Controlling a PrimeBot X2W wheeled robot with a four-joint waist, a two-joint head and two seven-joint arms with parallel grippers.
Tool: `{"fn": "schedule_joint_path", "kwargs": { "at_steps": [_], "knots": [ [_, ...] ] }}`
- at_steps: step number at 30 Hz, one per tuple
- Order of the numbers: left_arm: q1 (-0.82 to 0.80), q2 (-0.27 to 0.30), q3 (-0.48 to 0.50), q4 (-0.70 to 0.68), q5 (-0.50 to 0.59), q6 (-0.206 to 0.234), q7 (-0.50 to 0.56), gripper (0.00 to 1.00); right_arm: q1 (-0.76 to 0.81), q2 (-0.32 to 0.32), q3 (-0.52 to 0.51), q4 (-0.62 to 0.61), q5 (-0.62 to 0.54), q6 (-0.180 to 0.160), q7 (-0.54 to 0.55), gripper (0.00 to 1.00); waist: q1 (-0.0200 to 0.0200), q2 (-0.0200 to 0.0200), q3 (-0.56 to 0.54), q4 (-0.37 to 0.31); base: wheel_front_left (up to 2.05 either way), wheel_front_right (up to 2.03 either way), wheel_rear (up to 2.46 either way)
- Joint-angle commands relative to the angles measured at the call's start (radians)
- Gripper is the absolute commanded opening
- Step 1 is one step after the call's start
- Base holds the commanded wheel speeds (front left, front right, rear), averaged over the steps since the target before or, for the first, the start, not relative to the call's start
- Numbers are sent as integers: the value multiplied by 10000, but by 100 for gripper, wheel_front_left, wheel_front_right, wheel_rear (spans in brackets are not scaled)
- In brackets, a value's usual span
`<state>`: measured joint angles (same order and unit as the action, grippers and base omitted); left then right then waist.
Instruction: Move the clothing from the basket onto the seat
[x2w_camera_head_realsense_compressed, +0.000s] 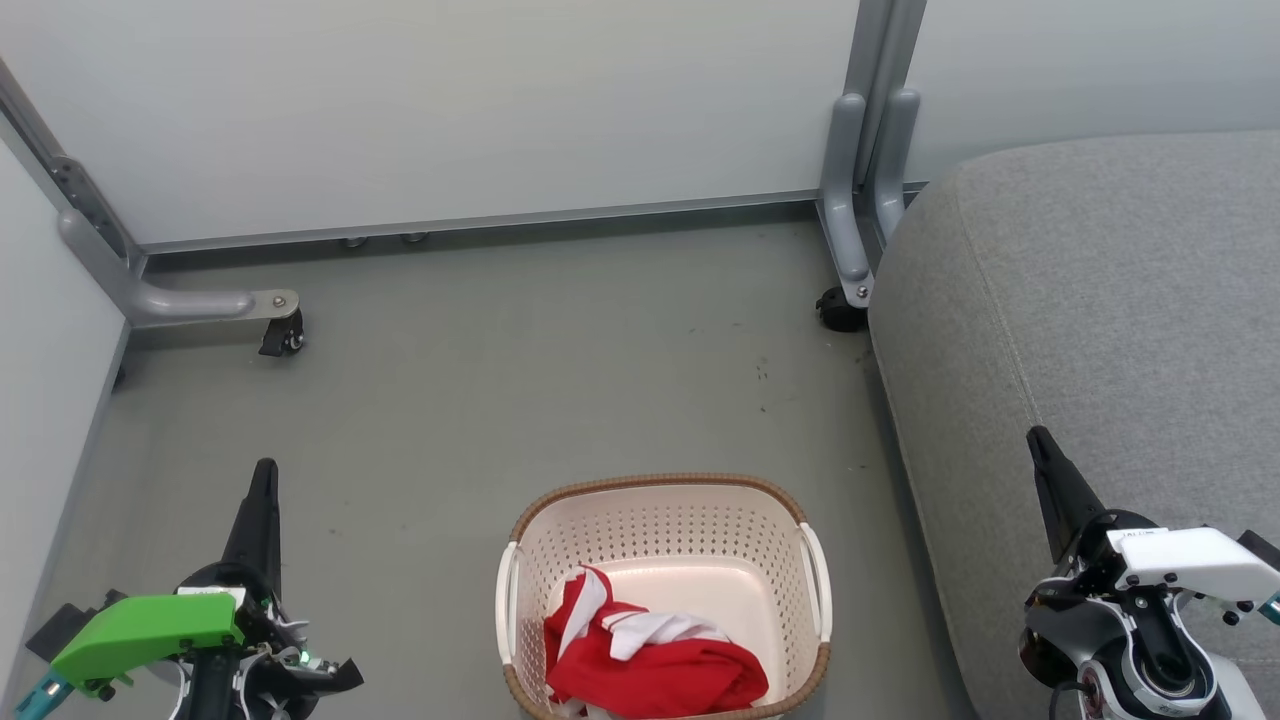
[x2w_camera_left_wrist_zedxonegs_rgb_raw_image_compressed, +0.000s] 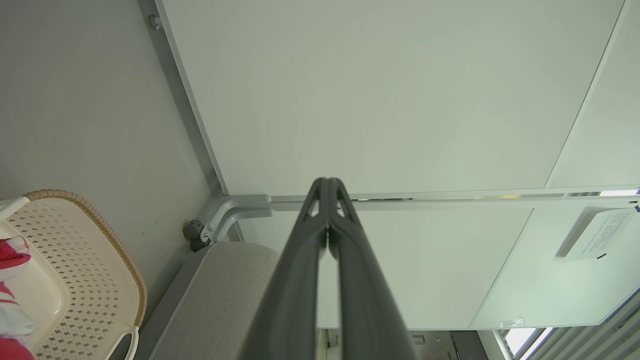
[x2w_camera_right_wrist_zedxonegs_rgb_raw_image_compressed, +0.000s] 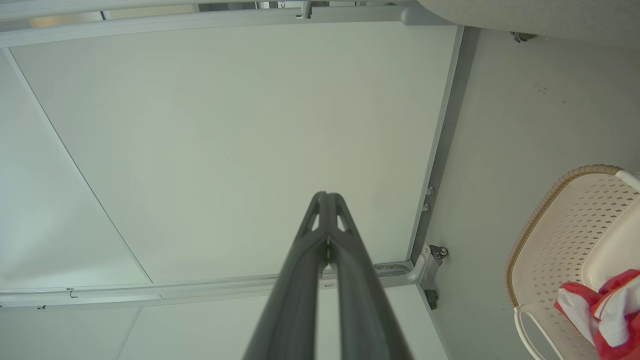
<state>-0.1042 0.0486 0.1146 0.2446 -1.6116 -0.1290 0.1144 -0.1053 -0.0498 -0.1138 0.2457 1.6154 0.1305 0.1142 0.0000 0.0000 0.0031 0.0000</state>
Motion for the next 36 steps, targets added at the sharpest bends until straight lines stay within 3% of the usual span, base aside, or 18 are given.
{"fn": "schedule_joint_path", "kwargs": {
  "at_steps": [1,8,9,22,36],
  "knots": [
    [-93,27,8,4,-29,-49,21,0,-79,-20,0,14,-51,4,0,0,0,0,0,0,0,0,0],
    [-93,27,8,6,-29,-49,21,0,-79,-20,1,14,-51,4,0,0,0,0,0,0,0,0,0],
    [-2,0,-2,1,1,0,-1,100,-1,0,0,-1,-2,0,-2,100,0,0,0,0,0,0,0],
    [-234,37,-583,-148,257,3,-561,100,-39,-59,322,-82,-744,-1,-572,100,0,0,43,-9,0,0,0],
    [-401,368,-1313,-893,3258,-3,-1187,100,-64,-295,830,-727,-4263,0,-1180,100,0,0,101,-3,0,0,0]
  ]
}}
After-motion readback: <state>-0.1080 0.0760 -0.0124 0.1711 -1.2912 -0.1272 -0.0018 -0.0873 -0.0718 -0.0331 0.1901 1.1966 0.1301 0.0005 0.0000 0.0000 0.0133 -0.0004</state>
